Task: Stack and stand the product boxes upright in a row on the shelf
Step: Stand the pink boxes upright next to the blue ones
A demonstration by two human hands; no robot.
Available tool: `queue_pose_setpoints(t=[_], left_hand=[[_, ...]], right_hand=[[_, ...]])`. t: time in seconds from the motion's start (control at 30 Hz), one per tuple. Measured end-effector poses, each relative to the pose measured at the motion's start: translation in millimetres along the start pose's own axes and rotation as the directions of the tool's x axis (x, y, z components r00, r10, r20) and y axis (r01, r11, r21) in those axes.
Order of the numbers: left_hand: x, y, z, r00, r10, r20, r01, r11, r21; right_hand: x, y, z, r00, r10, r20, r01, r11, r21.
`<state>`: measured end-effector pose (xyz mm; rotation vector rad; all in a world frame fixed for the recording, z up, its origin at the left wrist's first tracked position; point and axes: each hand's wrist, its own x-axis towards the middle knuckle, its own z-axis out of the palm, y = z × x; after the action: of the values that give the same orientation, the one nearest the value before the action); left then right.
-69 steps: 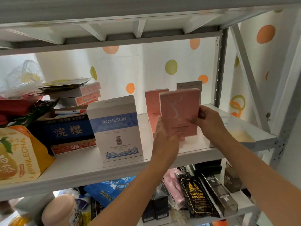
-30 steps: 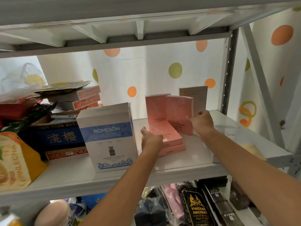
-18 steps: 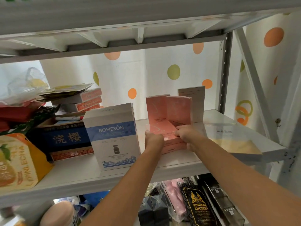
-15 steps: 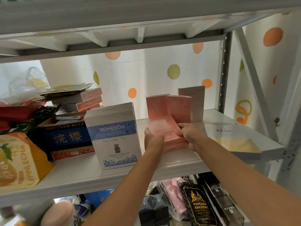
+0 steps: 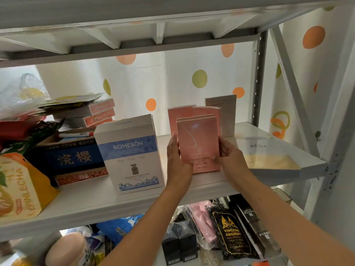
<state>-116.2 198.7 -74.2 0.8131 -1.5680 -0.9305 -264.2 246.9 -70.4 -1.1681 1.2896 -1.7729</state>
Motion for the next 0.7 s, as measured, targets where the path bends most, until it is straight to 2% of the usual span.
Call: queue_pose_setpoints(t=[0.1, 0.27, 0.43, 0.6, 0.7], left_hand=[[1, -2, 2, 0.996, -0.073, 0.046, 0.075, 0.997, -0.035], [7, -4, 0, 0.987, -0.158, -0.010, 0.158, 0.986, -0.046], [11, -9, 2, 0.977, -0.211, -0.004, 0.211, 0.977, -0.032], [7, 2, 0, 0.978, -0.195, 0.074, 0.203, 0.970, -0.132], [0, 4, 6, 0.989, -0.117, 0.087, 0.122, 0.991, -0.056]], right_hand=[[-1, 2, 1, 1.000, 0.005, 0.001, -0.005, 1.000, -0.029], [-1, 4, 1, 0.996, -0.028, -0.080, 0.029, 1.000, 0.009], [-4, 6, -1, 0.997, -0.036, -0.075, 0.041, 0.997, 0.059], [-6, 4, -3, 0.999, -0.039, -0.032, 0.039, 0.999, 0.016], [-5, -5, -2, 0.997, -0.062, 0.034, 0.066, 0.990, -0.124]])
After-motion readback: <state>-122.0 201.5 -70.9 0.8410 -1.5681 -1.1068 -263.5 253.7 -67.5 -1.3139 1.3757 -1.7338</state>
